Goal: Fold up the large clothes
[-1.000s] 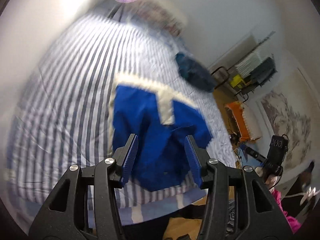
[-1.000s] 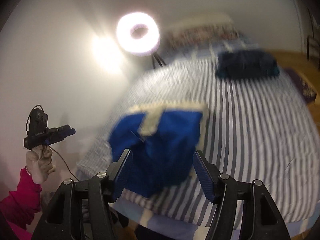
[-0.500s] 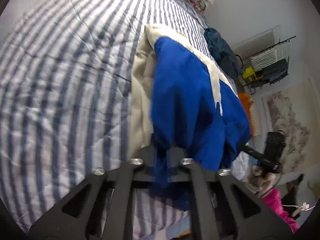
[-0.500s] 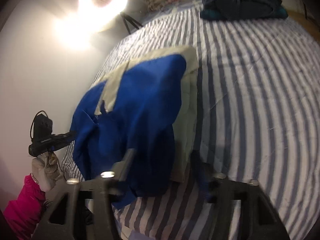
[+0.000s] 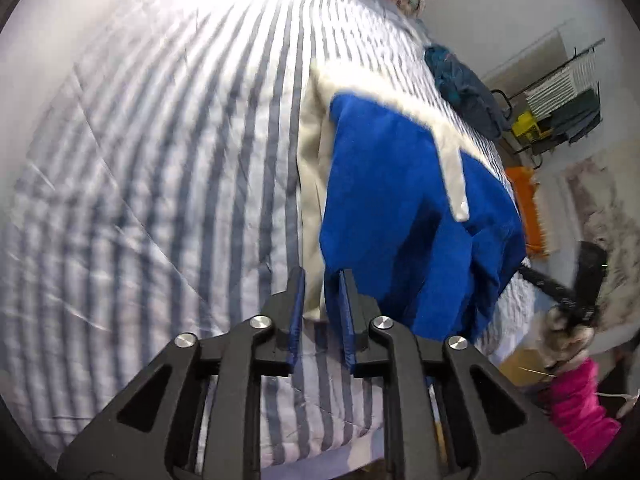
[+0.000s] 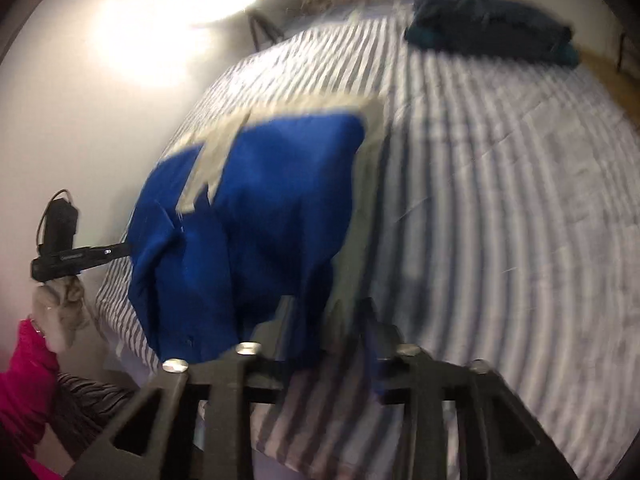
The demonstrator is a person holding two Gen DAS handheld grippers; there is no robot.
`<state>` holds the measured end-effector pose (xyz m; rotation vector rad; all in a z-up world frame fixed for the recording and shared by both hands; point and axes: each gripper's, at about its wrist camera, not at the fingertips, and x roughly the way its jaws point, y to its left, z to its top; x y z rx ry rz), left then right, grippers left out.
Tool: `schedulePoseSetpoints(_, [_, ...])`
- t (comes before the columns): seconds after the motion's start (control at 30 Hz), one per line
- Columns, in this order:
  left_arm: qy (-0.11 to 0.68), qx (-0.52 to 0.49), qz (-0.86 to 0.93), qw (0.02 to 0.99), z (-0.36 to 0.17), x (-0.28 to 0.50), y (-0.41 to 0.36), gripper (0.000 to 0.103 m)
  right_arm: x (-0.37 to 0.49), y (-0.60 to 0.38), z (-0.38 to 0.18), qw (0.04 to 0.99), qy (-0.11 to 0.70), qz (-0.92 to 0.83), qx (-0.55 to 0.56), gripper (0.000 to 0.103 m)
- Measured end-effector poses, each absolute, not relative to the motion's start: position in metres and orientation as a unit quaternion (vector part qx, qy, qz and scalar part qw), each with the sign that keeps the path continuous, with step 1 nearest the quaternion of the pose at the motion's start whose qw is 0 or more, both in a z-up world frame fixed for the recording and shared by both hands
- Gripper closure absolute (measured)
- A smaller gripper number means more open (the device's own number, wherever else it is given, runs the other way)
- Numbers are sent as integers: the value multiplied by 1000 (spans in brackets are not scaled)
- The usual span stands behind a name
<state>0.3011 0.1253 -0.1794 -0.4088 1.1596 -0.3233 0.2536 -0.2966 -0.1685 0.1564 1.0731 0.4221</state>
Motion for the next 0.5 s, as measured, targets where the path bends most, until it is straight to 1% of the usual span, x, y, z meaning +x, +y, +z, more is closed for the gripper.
schedulePoseSetpoints(0.13, [495,-173,-138,840,-146,317,110,88,251,-301,-132,882,431,180,62,67])
schedulePoseSetpoints(0.23, [480,-163,-146,850,-135,340,94,86,268,-287,-122,894,400,192,71,67])
schedulePoseSetpoints(0.3, [475,-146,-158,853,-134,360,77,85,284,-268,-123,901,385,193,49,67])
schedulePoseSetpoints(0.4, [465,-121,-152,864,-130,379,59,85,317,-236,-134,898,392,200,19,68])
schedulePoseSetpoints(0.5, [474,-107,-153,861,-143,403,47,85,344,-220,-148,886,415,209,1,72])
